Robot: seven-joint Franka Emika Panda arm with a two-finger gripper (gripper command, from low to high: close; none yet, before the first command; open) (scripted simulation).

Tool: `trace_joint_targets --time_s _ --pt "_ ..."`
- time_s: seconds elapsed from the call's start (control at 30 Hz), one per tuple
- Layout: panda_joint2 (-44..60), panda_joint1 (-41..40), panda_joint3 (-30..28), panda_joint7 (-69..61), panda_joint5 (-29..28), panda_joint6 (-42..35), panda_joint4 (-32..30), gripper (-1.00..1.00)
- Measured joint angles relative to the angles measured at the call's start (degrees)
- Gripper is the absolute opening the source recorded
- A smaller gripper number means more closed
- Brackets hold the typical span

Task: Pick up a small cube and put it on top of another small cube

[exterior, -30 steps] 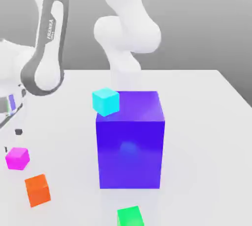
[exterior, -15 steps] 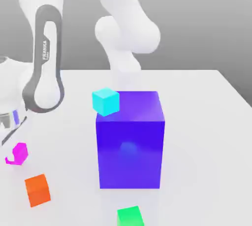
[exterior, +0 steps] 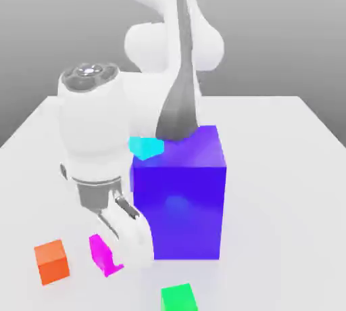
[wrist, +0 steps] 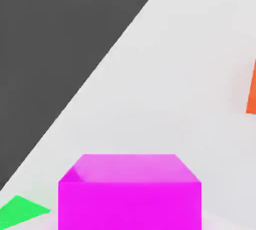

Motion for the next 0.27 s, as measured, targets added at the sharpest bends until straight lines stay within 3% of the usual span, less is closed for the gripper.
trace_joint_targets --time_s 0.13,0.17,0.27 --pt "7.47 3.62 -0.46 2.13 -4.04 5.53 1.73 -1.00" --pt "8.51 3.96 -0.75 2.46 -4.54 6.44 1.84 1.00" --pt "8.51 3.96 -0.75 2.46 -4.54 6.44 1.84 1.00"
